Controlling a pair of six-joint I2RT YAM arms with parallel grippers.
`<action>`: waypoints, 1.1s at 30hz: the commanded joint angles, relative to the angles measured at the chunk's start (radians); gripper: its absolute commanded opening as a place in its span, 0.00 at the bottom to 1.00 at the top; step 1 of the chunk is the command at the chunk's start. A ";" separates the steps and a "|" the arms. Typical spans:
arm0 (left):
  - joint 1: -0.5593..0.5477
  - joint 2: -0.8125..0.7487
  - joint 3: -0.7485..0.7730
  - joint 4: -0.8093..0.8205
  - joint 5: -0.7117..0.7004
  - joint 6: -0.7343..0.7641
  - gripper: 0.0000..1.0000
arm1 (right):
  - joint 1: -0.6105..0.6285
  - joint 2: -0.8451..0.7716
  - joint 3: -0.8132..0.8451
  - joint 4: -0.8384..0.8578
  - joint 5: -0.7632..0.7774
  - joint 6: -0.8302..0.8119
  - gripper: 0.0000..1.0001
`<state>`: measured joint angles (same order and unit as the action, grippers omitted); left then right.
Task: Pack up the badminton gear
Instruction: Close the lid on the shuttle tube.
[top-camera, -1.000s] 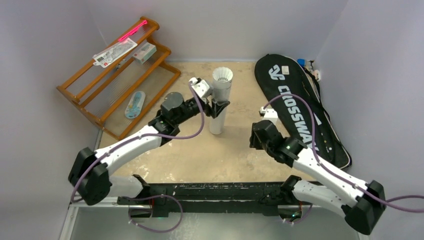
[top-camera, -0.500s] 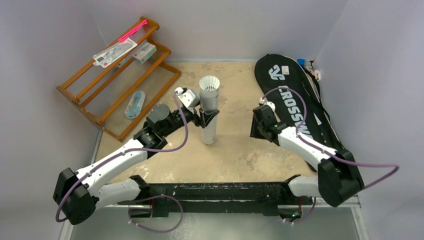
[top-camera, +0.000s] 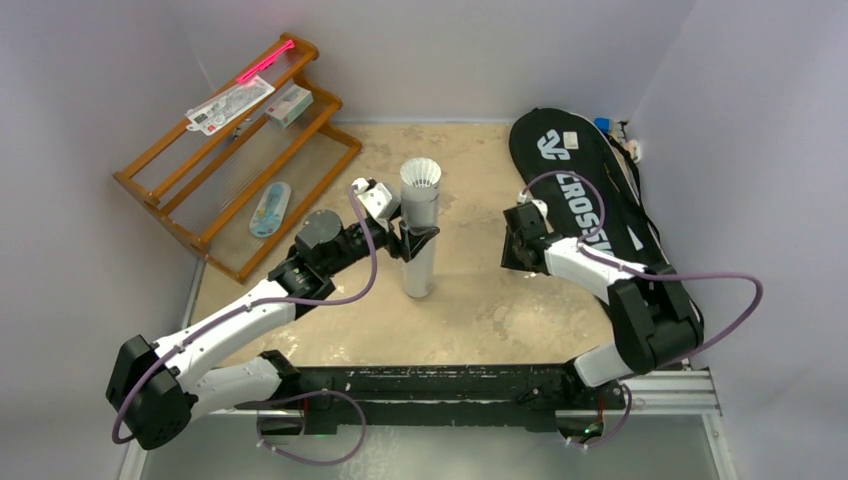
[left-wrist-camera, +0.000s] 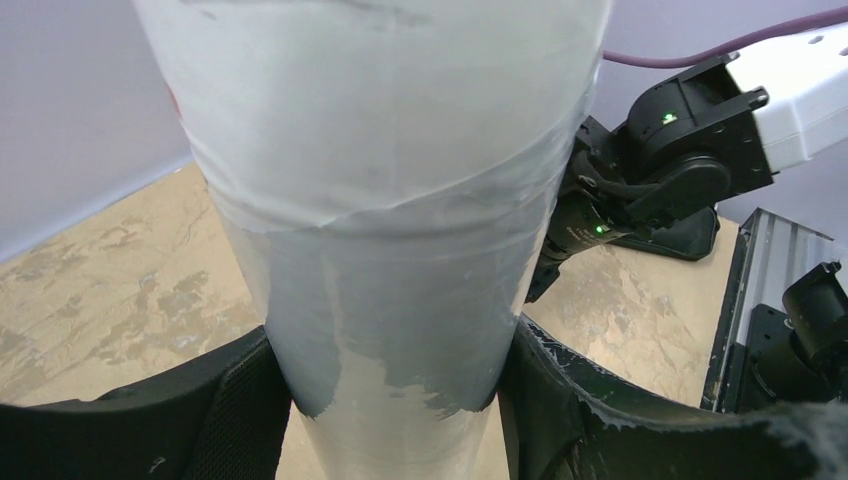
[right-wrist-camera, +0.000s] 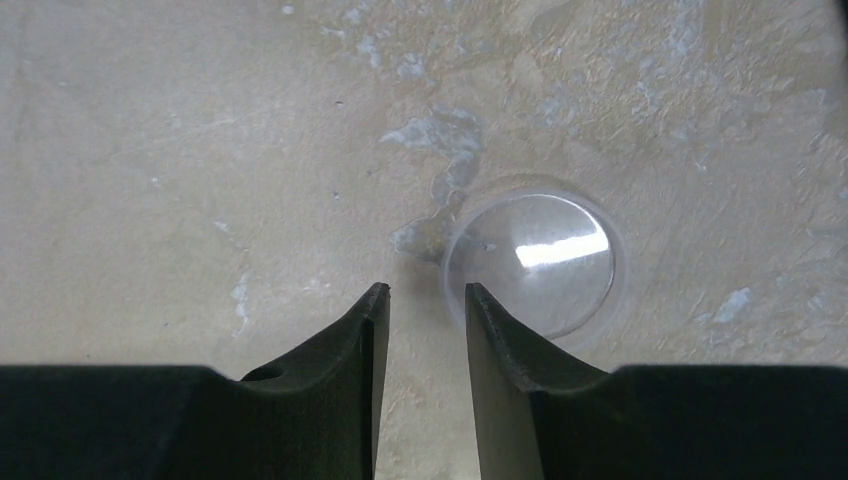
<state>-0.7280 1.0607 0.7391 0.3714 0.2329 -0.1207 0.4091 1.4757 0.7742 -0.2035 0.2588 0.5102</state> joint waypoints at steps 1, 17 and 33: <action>-0.004 -0.012 -0.002 0.063 0.023 -0.019 0.46 | -0.018 0.034 0.019 0.023 -0.009 0.002 0.35; -0.004 0.012 -0.015 0.070 0.092 -0.036 0.46 | -0.023 -0.255 0.215 -0.152 -0.167 -0.192 0.00; -0.043 0.078 0.138 -0.207 0.025 0.248 0.46 | -0.023 -0.415 0.785 -0.402 -0.734 -0.344 0.00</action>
<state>-0.7448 1.1343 0.7967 0.2890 0.3466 -0.0357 0.3866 1.0779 1.5036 -0.5274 -0.2859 0.2119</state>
